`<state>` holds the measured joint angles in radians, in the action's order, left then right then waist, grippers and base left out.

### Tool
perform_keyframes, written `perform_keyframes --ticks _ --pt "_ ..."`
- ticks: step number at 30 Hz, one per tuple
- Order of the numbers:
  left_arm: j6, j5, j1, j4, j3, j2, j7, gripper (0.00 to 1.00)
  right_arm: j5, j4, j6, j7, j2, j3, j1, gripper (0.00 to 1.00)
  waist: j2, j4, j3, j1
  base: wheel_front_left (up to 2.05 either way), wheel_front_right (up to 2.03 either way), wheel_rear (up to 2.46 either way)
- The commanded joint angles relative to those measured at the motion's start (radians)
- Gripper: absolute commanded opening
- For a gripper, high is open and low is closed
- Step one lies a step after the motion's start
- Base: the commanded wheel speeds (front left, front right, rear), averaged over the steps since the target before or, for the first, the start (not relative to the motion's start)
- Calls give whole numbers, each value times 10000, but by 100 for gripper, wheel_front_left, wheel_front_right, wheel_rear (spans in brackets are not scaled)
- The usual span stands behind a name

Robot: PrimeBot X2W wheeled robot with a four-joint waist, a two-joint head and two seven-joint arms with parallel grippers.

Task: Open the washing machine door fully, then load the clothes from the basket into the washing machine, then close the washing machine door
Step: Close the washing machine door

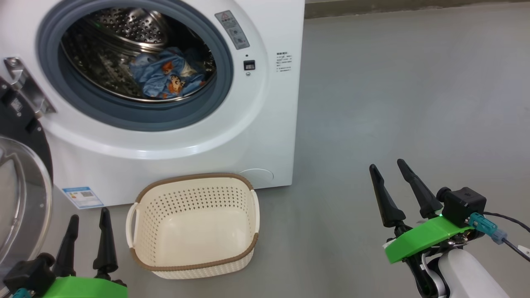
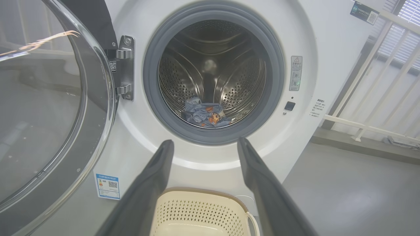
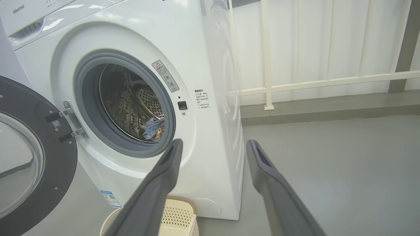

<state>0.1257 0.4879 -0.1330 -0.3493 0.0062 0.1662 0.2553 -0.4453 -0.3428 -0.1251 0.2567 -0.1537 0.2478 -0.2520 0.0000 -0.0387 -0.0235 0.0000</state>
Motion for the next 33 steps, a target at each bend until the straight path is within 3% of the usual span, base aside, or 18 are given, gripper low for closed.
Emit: perform_keyframes --ticks 1,33 --pt "30 -162 -77 165 321 192 65 100 -112 186 -56 51 7 102 42 100 0 112 27 0 0 0 0" --pt "-361 -233 103 62 284 226 -29 100 -423 -23 -56 51 111 318 215 100 0 3294 492 0 0 0 0"
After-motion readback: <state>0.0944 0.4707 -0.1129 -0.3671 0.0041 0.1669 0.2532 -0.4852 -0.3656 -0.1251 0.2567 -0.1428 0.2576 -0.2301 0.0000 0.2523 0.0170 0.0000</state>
